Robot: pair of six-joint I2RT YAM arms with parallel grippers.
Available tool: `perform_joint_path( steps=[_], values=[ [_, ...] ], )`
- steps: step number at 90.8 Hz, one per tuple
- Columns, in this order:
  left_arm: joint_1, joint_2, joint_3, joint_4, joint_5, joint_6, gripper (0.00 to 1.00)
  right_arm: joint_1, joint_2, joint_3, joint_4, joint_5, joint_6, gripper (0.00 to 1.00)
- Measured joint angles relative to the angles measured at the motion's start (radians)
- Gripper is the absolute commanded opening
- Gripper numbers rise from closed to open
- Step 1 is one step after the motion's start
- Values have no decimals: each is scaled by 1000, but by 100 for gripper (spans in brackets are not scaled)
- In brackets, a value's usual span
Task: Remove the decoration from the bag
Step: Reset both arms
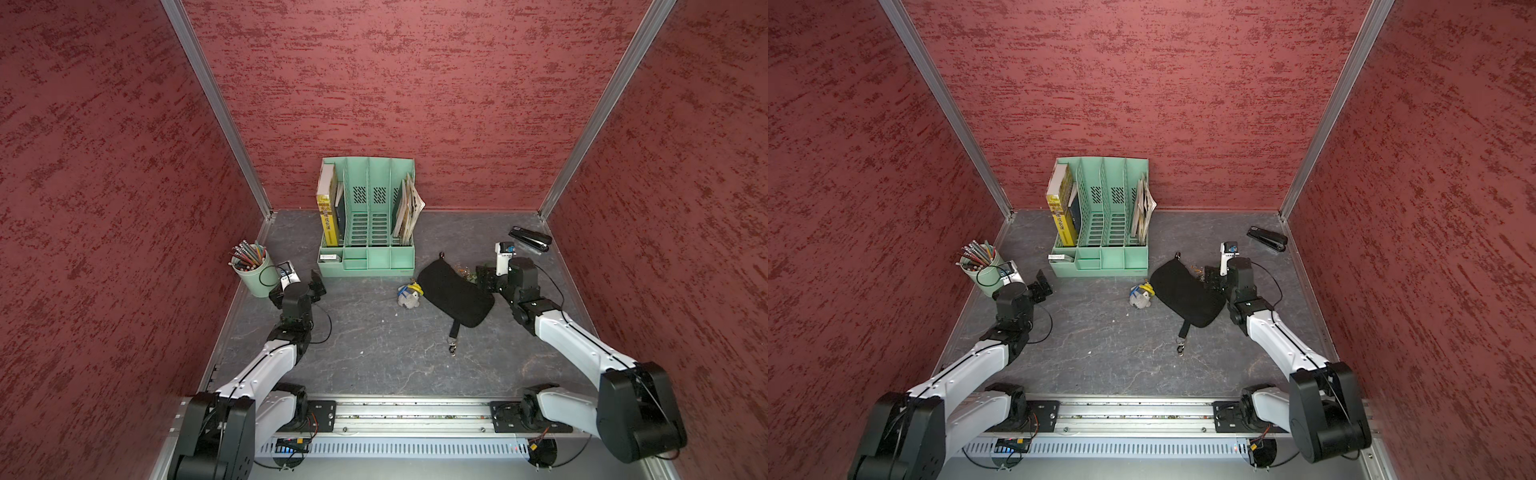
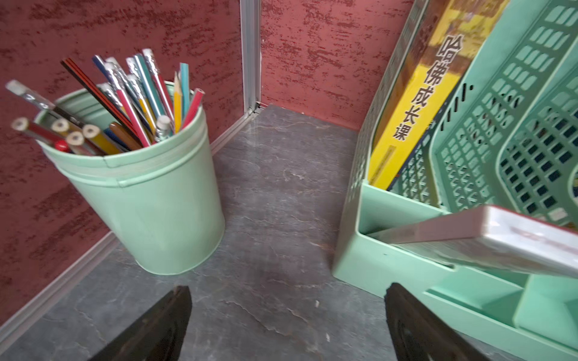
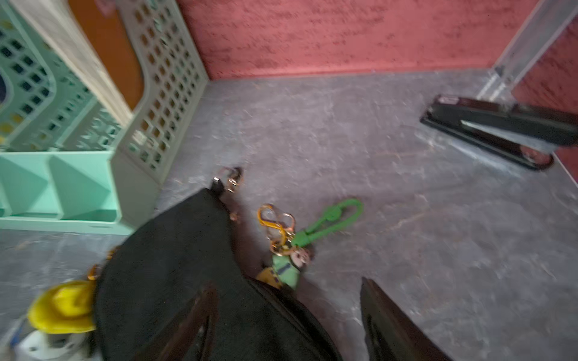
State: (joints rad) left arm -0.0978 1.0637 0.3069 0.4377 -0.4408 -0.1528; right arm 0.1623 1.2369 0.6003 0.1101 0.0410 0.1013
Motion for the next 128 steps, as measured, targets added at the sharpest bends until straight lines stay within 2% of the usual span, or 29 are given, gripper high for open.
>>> perform_joint_path(
  steps=[17,29,40,48,60,65,72,94,128],
  values=[
    [39,94,-2,155,24,96,100,-54,32,-81,207,60,-49,78],
    [60,189,-10,261,62,106,100,-102,80,-163,401,74,-76,79],
    [70,280,-13,352,105,105,100,-165,167,-184,499,49,-68,79],
    [70,354,-14,430,135,110,100,-189,214,-172,516,24,-61,84],
    [62,382,-15,480,170,128,100,-192,219,-183,592,-8,-61,87],
    [59,389,-14,498,185,135,100,-192,222,-200,643,-16,-57,98],
    [58,403,-10,508,204,143,100,-192,261,-222,728,-28,-58,98],
    [64,473,14,521,246,150,100,-192,299,-243,774,-48,-60,99],
    [76,474,29,512,269,150,100,-191,299,-235,776,-90,-82,98]
  ],
)
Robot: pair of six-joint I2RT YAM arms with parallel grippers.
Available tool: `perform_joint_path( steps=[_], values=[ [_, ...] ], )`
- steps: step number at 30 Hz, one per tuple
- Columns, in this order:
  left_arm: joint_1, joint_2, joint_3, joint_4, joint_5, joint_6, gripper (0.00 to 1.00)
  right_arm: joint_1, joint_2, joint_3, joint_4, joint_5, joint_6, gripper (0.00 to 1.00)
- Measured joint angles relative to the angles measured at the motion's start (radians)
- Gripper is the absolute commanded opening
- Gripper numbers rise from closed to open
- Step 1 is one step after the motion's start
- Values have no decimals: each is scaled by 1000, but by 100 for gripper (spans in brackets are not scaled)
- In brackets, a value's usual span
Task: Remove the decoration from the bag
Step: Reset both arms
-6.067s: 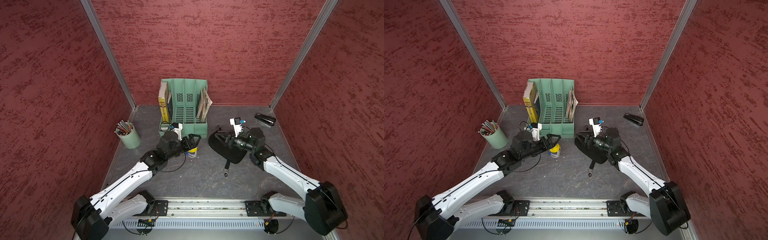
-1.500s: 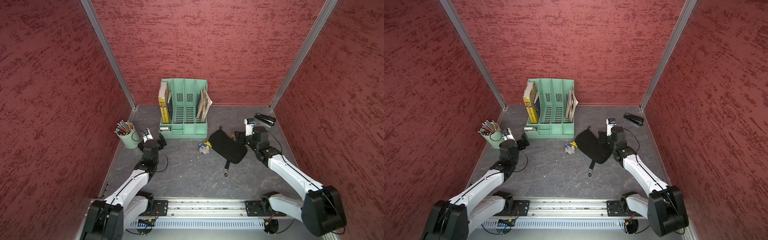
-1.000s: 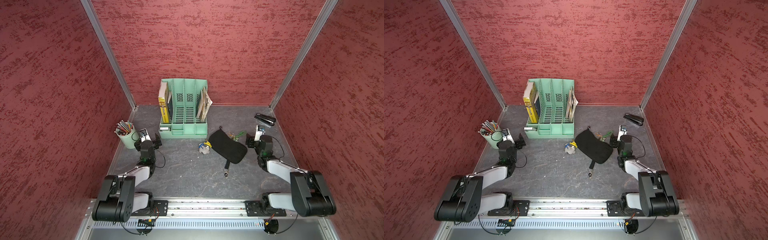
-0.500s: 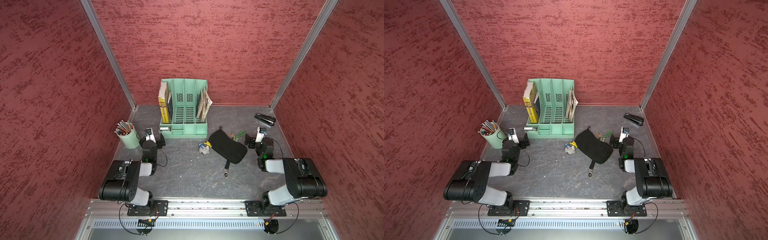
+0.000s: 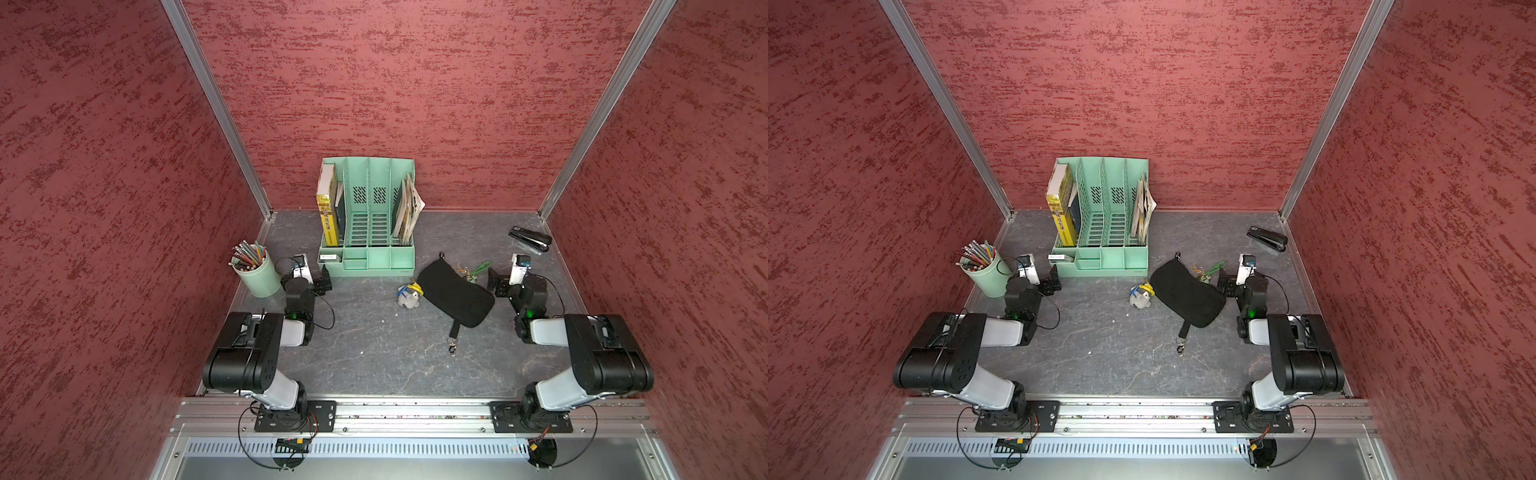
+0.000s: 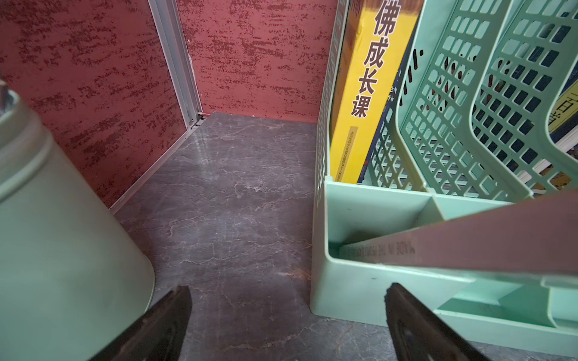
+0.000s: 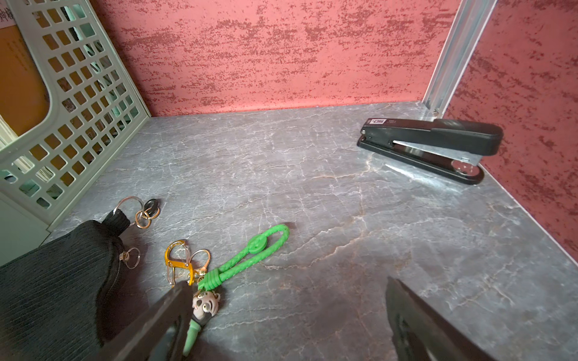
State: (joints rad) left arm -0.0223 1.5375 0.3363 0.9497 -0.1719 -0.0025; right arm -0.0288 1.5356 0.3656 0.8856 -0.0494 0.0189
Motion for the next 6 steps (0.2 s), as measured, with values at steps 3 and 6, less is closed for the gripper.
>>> perform_joint_path(
  steps=[3,6],
  values=[
    [0,0,1,0,2,0,100,1,0,0,-1,0,-1,98],
    [0,0,1,0,7,0,100,2,0,1,0,0,-2,98]
  ],
)
